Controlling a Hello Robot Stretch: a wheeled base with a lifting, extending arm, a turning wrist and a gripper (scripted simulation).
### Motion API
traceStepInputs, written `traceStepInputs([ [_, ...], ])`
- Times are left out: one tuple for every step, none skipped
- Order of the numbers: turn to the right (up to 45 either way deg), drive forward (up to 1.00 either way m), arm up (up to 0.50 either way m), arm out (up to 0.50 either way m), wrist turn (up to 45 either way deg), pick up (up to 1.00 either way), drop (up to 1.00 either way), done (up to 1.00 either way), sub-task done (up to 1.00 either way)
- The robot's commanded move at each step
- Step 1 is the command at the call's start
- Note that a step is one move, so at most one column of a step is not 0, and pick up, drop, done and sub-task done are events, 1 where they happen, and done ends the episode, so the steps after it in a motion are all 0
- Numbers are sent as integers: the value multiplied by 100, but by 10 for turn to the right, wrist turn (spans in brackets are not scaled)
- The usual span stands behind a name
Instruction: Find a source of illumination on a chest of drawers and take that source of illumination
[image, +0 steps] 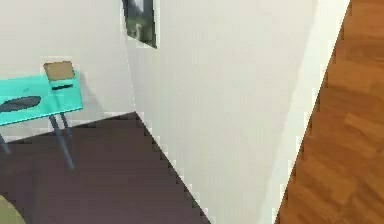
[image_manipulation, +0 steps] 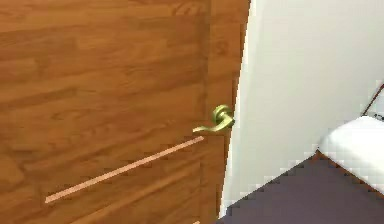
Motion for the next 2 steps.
traceStepInputs([
  [-300,0,0,0,0,0,0,0,0],
  [0,30,0,0,0,0,0,0,0],
])
